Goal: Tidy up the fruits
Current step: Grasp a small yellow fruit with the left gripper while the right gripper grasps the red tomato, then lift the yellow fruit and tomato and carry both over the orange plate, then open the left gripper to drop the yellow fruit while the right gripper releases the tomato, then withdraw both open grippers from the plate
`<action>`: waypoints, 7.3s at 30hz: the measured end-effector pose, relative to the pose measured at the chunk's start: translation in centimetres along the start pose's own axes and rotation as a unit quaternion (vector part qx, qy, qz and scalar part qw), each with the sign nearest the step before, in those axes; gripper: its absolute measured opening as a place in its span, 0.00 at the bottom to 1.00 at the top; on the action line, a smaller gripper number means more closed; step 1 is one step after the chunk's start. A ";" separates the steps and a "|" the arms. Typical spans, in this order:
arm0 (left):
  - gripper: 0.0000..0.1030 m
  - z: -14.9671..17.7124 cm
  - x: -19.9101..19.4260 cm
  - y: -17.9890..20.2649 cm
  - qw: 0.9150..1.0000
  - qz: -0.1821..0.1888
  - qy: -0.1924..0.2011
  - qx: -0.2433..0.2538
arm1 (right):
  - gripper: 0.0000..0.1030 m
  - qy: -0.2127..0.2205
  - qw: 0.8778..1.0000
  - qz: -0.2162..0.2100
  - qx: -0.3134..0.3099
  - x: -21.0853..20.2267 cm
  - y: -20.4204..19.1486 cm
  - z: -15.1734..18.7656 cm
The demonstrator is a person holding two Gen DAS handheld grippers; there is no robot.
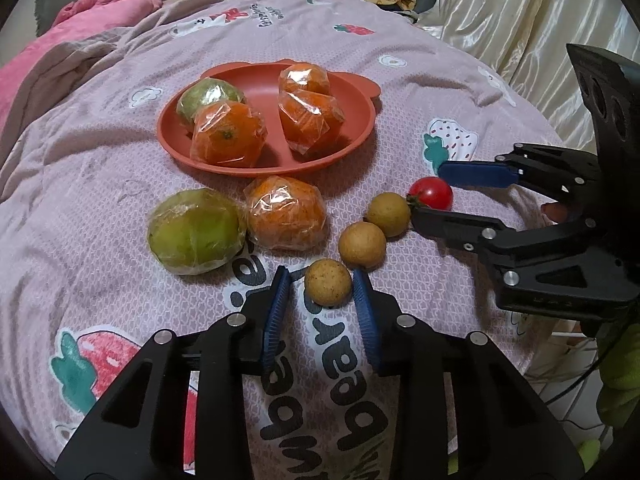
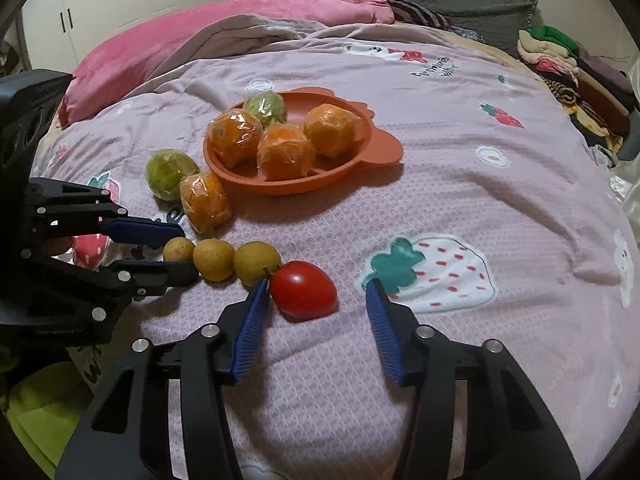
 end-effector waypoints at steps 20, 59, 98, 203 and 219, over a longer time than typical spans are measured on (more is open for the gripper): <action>0.16 -0.3 -1.1 -0.3 1.000 0.018 0.008 -0.010 | 0.30 0.016 0.999 -0.033 0.028 -1.1 0.3 -0.2; 0.15 -7.3 -1.5 -8.3 0.996 -0.022 0.055 -0.066 | 0.30 0.066 0.997 -0.030 0.025 0.0 1.6 -6.7; 0.15 -9.2 1.4 -8.3 0.997 -0.016 0.060 -0.052 | 0.30 0.050 0.998 -0.026 0.035 2.8 2.0 -7.9; 0.89 -6.2 -8.0 -8.1 0.987 -0.062 0.122 -0.085 | 0.86 0.088 0.995 0.016 0.039 -5.4 -0.9 -5.6; 0.90 -4.8 -9.1 -8.0 0.987 -0.070 0.118 -0.086 | 0.86 0.076 0.996 0.005 0.038 -6.0 -2.4 -3.7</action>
Point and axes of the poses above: each gripper's, at about its wrist camera, not at the fingertips, and x roughly the way its jaws point, y to its right, z to its underside, the point moved 1 cm from there along x, roughly the way its jaws point, and after that the axes turned 7 degrees about y, right-handed, at the moved point
